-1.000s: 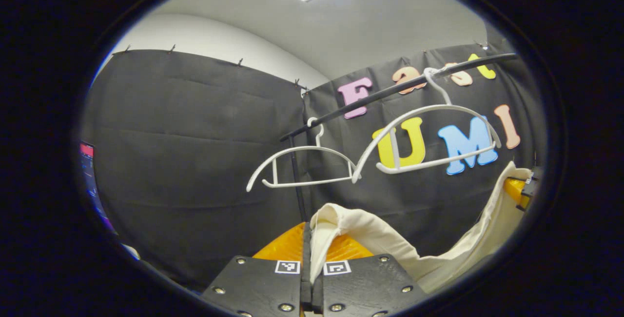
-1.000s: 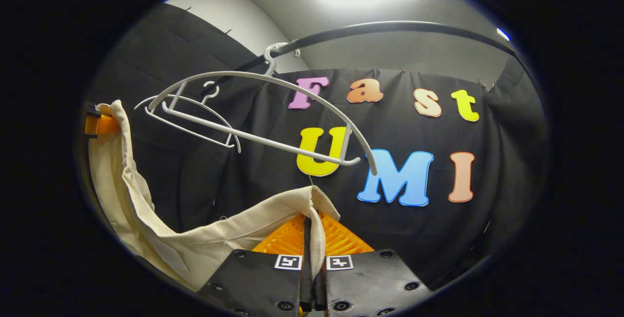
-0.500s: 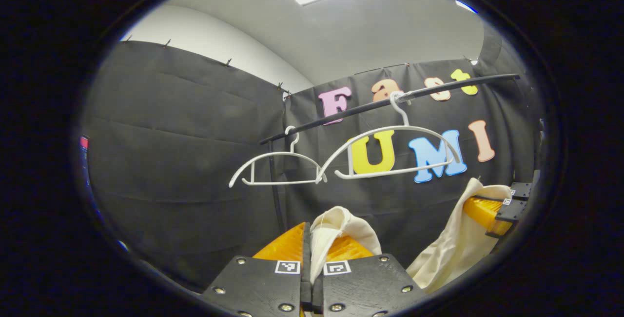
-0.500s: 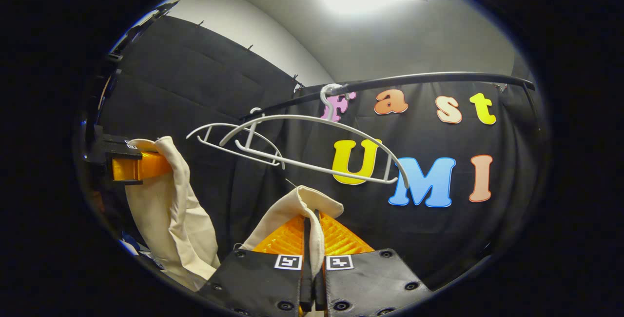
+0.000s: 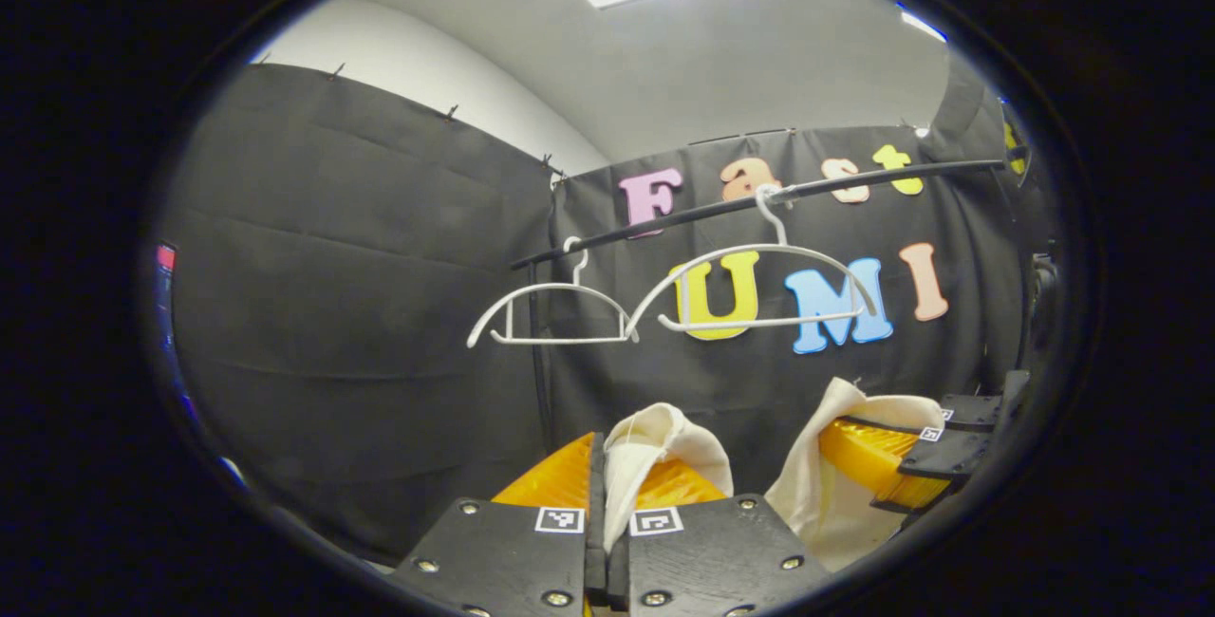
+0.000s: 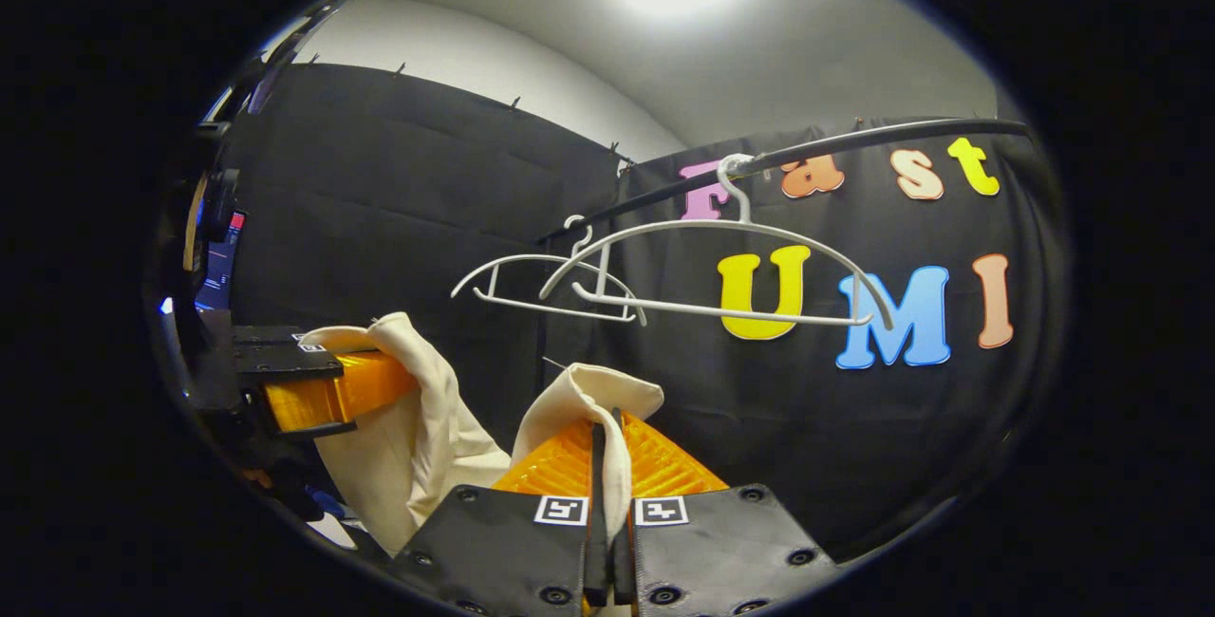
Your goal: Grasp the clothes on the hanger with both hands and then place them into the laundry hamper below.
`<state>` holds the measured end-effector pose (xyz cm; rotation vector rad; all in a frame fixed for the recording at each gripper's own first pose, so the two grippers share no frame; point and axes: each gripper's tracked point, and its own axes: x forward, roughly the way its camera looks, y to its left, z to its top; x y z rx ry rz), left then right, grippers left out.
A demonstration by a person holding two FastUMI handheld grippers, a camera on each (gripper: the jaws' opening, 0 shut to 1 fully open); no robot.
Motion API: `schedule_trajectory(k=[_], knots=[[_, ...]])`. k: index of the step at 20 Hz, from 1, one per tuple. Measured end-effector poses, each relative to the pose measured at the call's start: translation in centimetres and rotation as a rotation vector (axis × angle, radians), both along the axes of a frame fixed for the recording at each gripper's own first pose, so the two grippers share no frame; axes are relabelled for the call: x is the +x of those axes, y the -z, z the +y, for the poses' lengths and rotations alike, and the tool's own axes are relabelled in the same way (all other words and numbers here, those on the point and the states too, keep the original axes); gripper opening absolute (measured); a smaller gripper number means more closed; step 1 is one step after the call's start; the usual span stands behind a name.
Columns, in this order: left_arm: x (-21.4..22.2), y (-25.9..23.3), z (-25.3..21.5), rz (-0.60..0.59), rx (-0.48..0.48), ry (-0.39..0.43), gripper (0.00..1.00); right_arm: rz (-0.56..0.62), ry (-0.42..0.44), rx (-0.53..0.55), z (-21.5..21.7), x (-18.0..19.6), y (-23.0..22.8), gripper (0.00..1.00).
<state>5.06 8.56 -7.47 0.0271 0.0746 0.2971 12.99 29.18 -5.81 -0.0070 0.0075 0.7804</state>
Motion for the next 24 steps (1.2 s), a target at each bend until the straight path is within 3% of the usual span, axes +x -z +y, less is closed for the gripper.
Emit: schedule_trajectory(k=[6, 13, 14, 15, 23, 24], knots=[[0.5, 4.7, 0.8, 0.057, -0.031, -0.008, 0.02, 0.047, -0.038, -0.038, 1.5, -0.7, 3.9, 0.04], [1.2, 15.1, -0.9, 0.197, -0.103, 0.002, 0.02, 0.171, 0.019, -0.182, -2.2, 0.8, 14.9, 0.04], [1.0, 16.7, -1.0, 0.221, -0.113, 0.001, 0.02, 0.187, 0.026, -0.202, -2.8, 1.0, 16.5, 0.00], [0.9, 18.3, -1.4, 0.243, -0.123, 0.000, 0.02, 0.201, 0.031, -0.221, -3.2, 1.1, 18.1, 0.04], [-2.2, 30.1, -1.9, 0.427, -0.129, -0.018, 0.02, 0.314, 0.038, -0.289, -4.0, 0.0, 27.8, 0.04], [-2.6, 31.5, -1.7, 0.443, -0.132, -0.023, 0.02, 0.324, 0.035, -0.293, -3.9, -0.3, 28.7, 0.07]])
